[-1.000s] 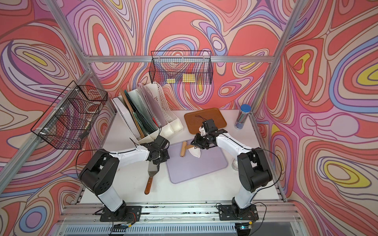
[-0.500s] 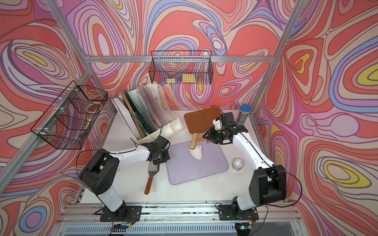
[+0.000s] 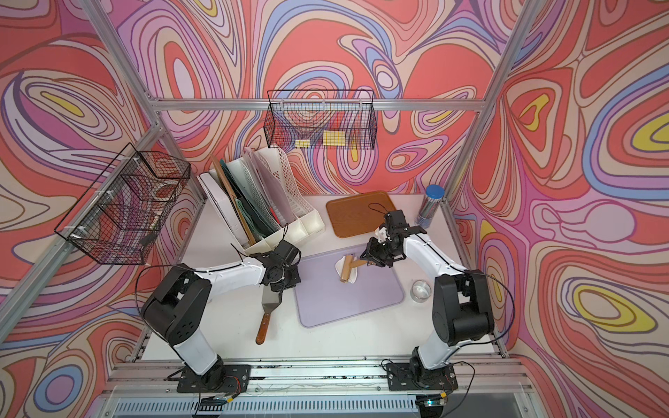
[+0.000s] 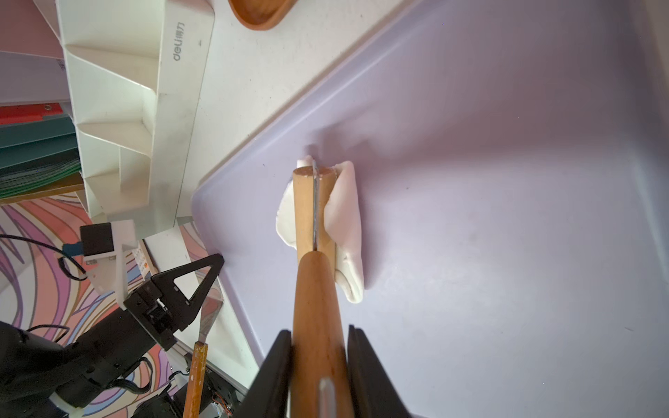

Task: Roll out the dumpling wrappers from the dough
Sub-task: Flatten out the dough on the work surface.

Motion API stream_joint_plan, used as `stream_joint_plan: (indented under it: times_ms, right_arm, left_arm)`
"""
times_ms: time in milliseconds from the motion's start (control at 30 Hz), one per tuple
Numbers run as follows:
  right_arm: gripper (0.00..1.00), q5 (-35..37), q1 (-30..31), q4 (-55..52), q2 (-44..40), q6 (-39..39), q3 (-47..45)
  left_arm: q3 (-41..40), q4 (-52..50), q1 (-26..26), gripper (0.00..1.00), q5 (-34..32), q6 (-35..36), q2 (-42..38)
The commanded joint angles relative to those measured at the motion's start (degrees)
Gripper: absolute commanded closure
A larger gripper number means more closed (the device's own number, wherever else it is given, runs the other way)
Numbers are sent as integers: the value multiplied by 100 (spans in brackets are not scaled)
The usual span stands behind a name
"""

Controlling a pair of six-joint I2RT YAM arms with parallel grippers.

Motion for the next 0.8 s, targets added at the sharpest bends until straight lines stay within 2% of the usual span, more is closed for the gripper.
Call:
stream_joint_plan:
  times_ms: [0, 67, 267, 400, 767]
  right_arm:
    - [100, 1257, -150, -456, 169, -425, -272]
    - [100, 1703, -198, -746, 206, -482, -350]
    - [100, 1650, -725, -979, 37, -496, -737]
    - [100, 1986, -973, -1134, -87, -549, -848]
    - [100, 2702, -1003, -1355, -223, -581, -701]
  left_arm:
    - [70, -282, -20, 100, -93, 143, 95]
    - [61, -287, -19, 100, -99, 160, 95]
    - [-18, -205, 34, 100, -9, 143, 86]
    - [-34, -196, 60, 100, 28, 160, 88]
    - [-101, -127, 67, 100, 66, 150, 60]
